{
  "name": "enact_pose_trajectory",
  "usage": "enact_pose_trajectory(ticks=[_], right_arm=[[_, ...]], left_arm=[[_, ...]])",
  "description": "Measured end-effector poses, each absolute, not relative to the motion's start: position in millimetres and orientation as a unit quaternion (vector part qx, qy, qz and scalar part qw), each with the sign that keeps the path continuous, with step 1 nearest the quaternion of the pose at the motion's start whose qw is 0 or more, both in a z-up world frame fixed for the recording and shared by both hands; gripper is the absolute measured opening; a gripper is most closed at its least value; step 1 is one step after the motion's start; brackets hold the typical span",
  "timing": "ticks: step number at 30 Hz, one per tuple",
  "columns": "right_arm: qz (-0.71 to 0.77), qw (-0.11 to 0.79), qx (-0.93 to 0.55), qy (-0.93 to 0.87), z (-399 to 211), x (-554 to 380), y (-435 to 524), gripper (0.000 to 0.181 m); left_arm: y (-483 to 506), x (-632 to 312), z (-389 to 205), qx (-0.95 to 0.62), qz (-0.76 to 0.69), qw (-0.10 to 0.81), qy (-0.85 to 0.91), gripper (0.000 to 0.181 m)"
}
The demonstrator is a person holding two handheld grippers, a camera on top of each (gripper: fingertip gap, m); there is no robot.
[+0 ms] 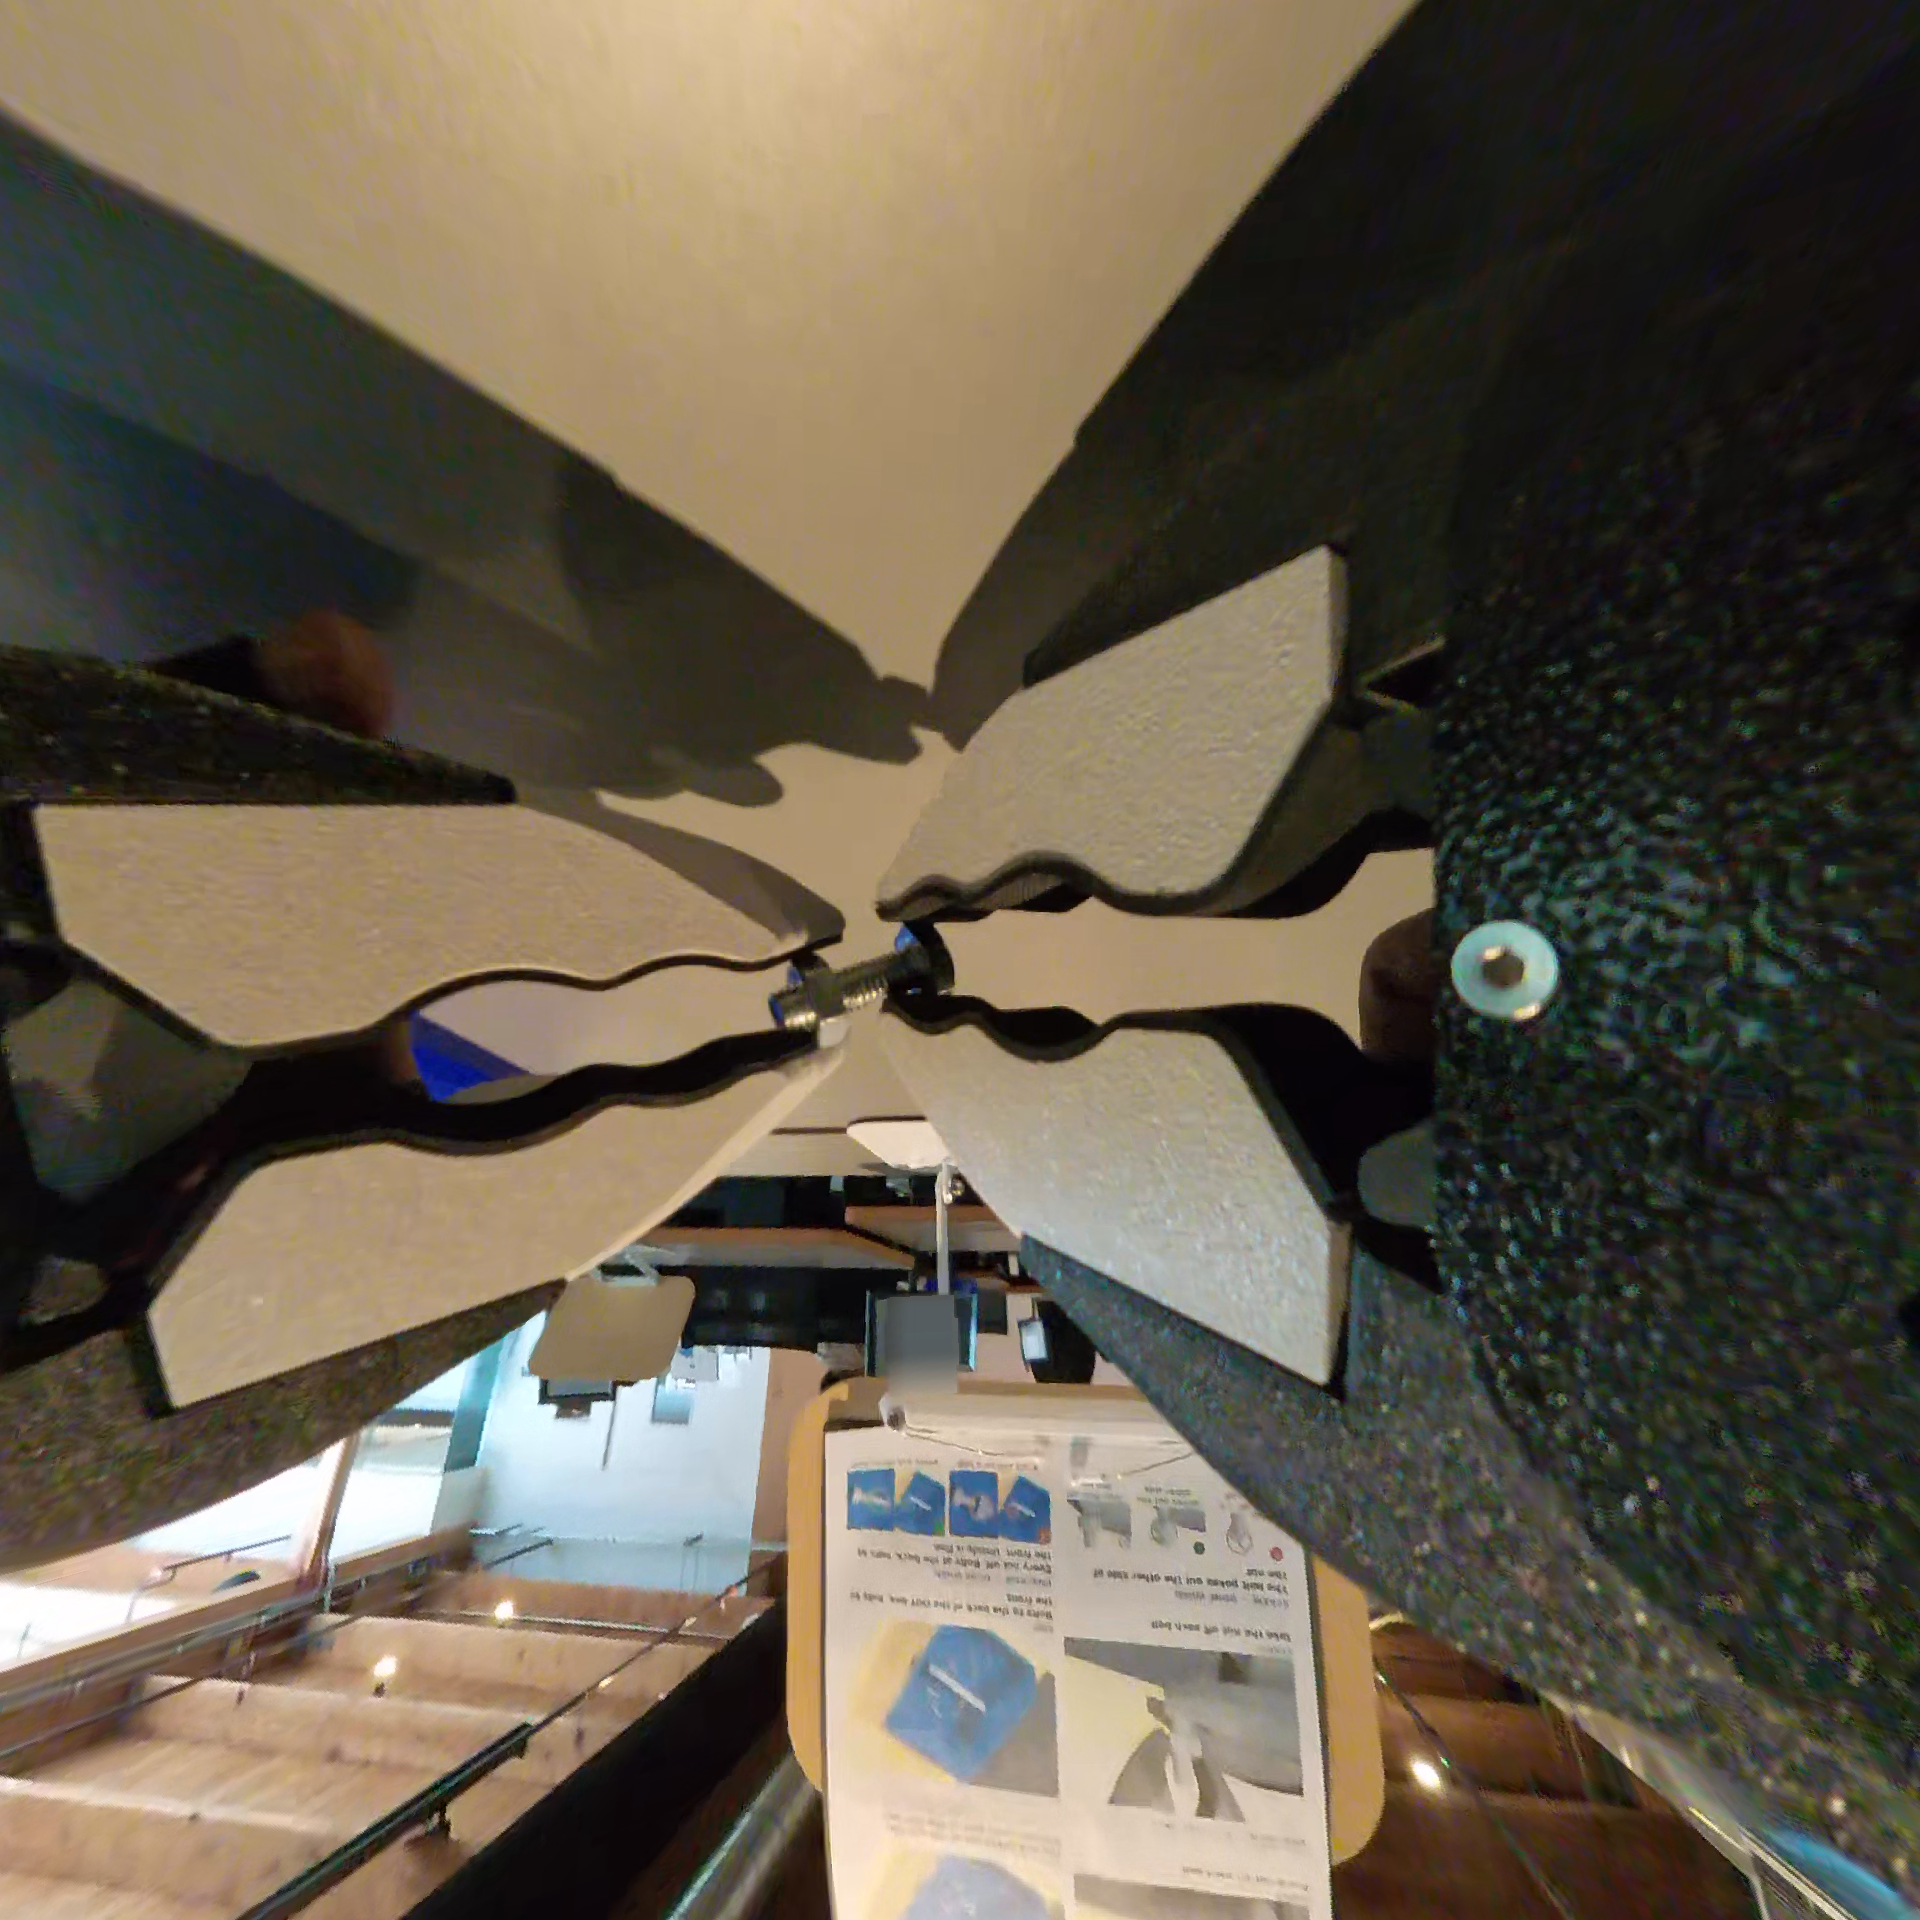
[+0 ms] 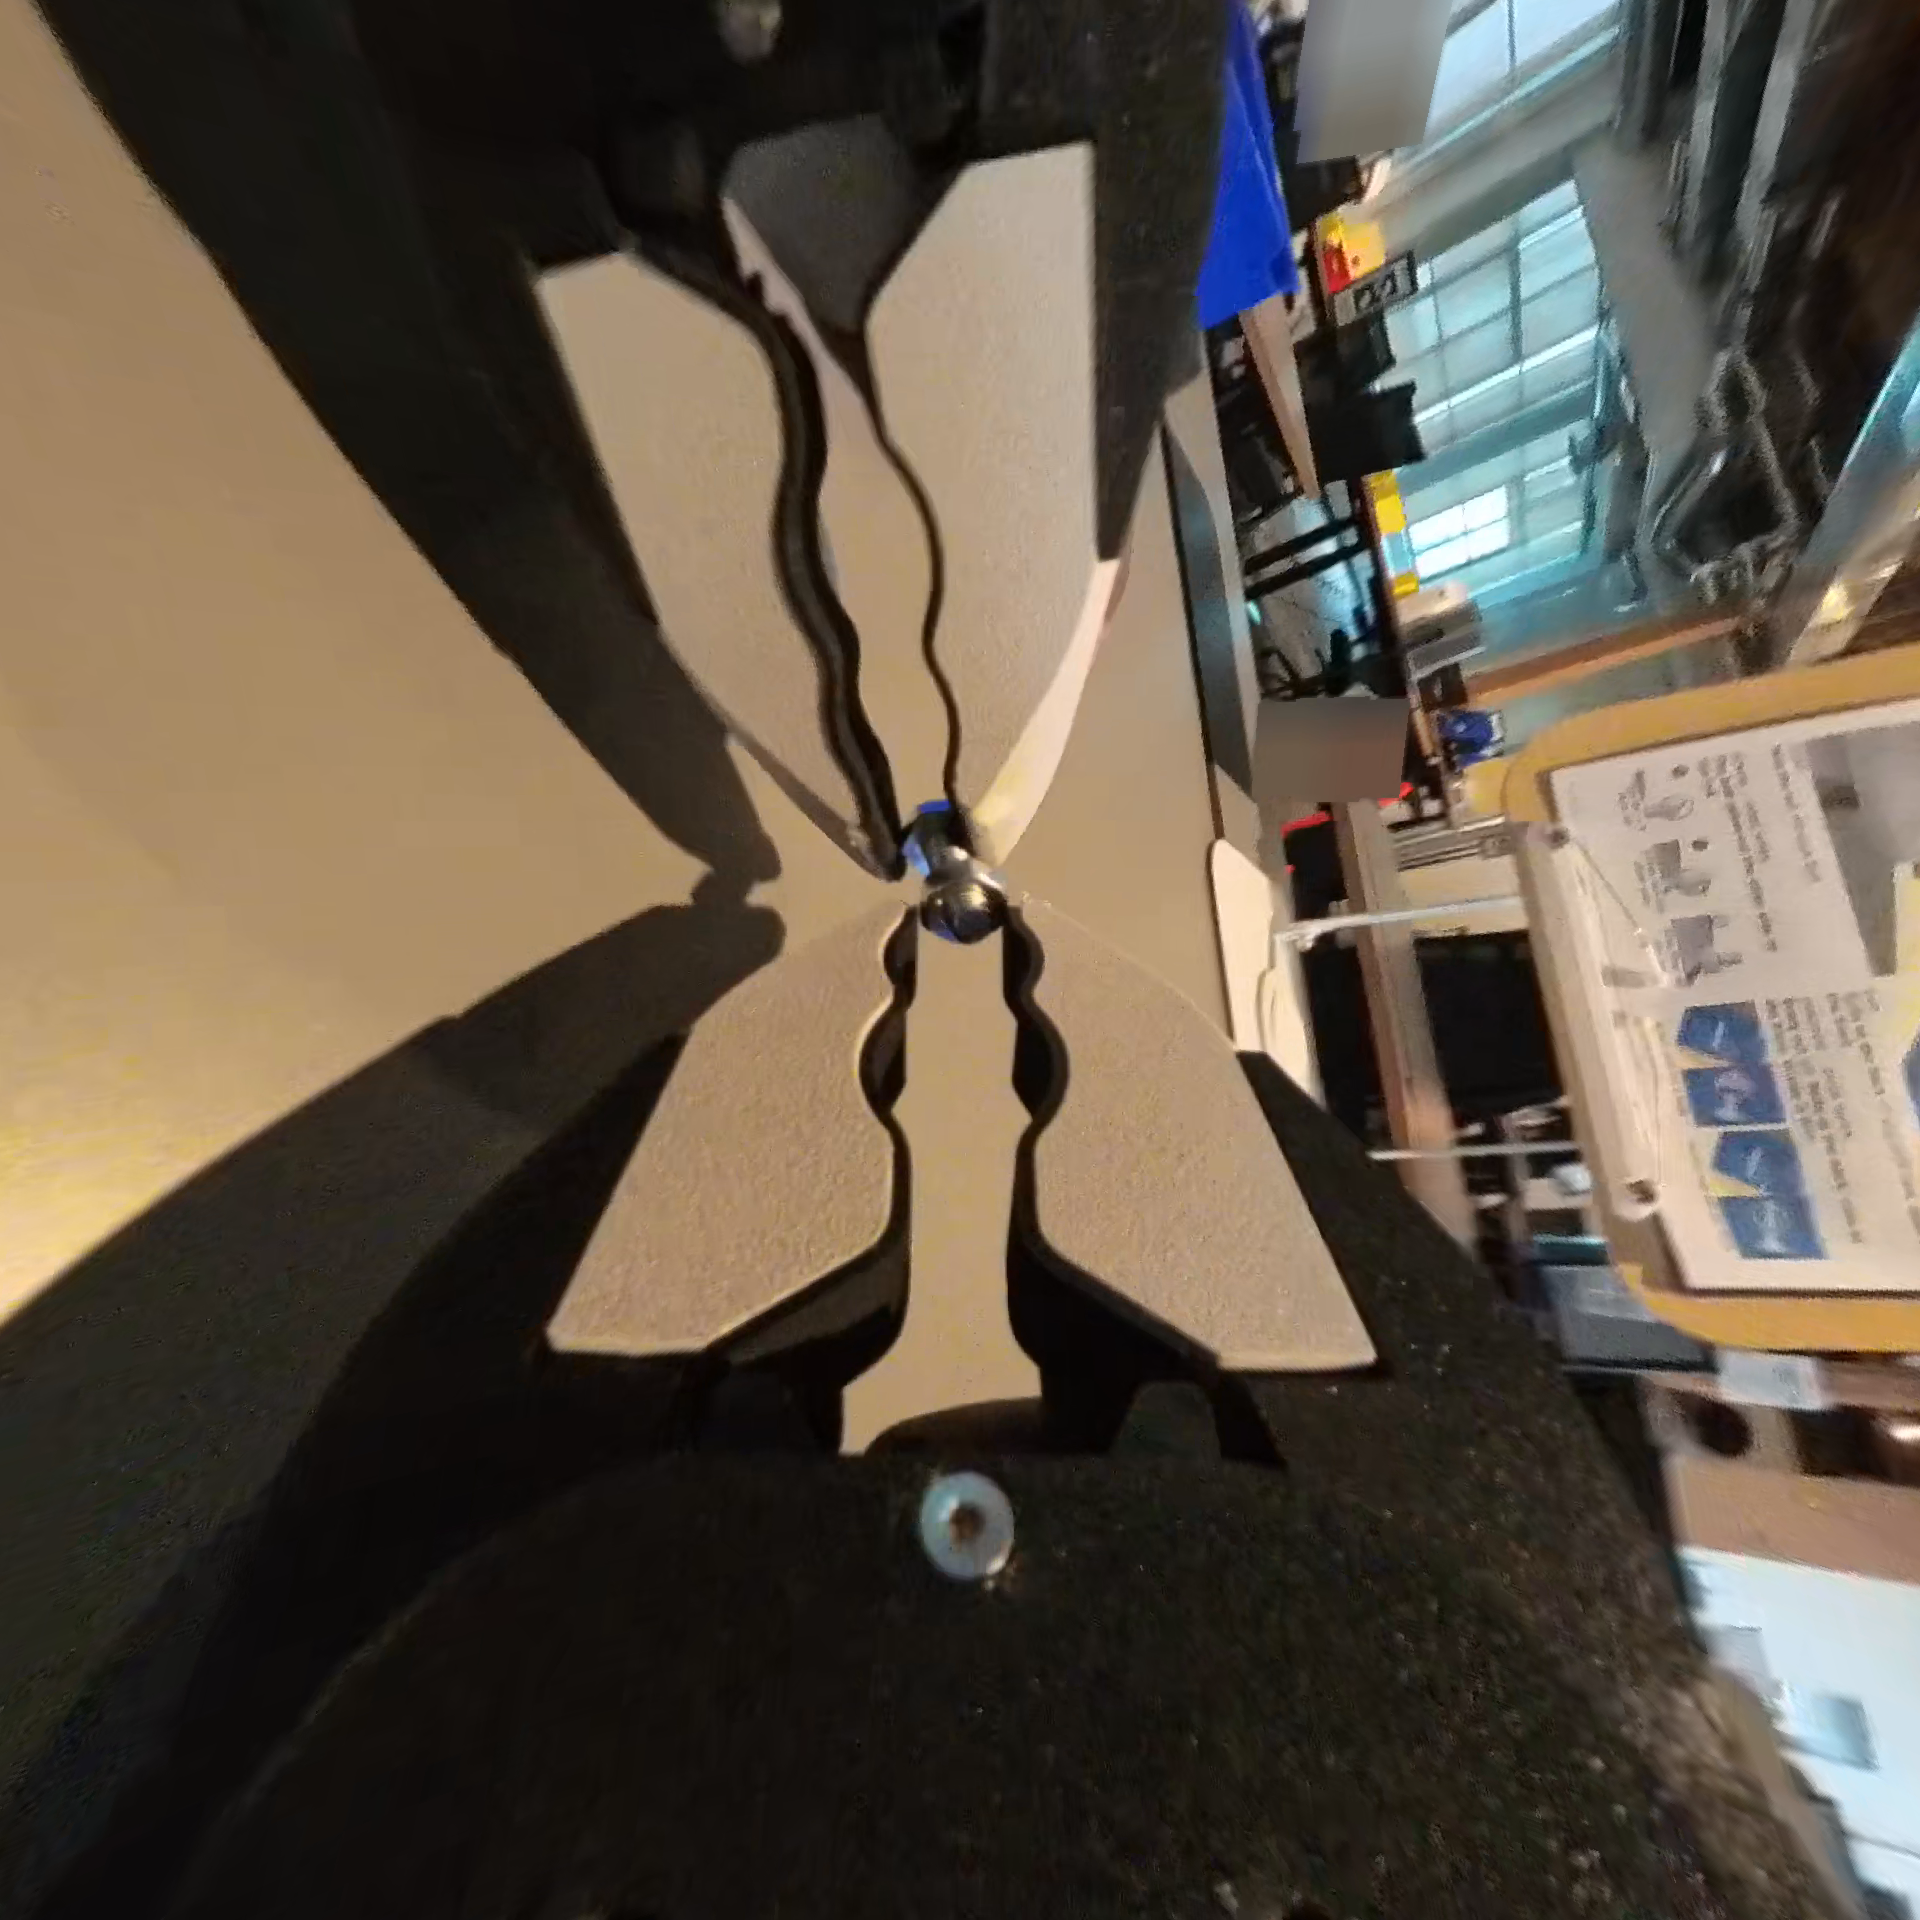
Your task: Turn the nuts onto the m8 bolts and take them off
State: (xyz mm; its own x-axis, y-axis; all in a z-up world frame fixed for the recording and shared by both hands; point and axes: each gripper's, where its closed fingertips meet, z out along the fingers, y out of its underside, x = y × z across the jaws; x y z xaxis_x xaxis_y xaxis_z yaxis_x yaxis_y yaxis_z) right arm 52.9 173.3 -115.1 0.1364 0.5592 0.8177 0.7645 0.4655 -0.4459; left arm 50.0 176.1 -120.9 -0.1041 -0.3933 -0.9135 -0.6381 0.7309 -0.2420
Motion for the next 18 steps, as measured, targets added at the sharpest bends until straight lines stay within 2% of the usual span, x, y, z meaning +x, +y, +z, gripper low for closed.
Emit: enact_pose_trajectory(ticks=[5,10,14,18], right_arm=[[0.053,0.563,-0.597,-0.569,-100.7,48.8,172.2,0.034],[0.125,0.556,-0.649,-0.505,-96.0,48.0,178.0,0.03],[0.127,0.55,-0.651,-0.507,-97.3,46.0,176.8,0.015],[0.032,0.556,-0.588,-0.587,-102.9,47.6,170.8,0.015]], left_arm=[[185.4,45.8,-108.4,-0.35,0.14,0.592,0.712,0.013],[186.9,45.3,-104.6,-0.338,0.159,0.599,0.709,0.013],[184.5,47.1,-104.5,-0.331,0.16,0.598,0.712,0.013],[176.6,49.0,-112.0,-0.348,0.109,0.581,0.728,0.013]])
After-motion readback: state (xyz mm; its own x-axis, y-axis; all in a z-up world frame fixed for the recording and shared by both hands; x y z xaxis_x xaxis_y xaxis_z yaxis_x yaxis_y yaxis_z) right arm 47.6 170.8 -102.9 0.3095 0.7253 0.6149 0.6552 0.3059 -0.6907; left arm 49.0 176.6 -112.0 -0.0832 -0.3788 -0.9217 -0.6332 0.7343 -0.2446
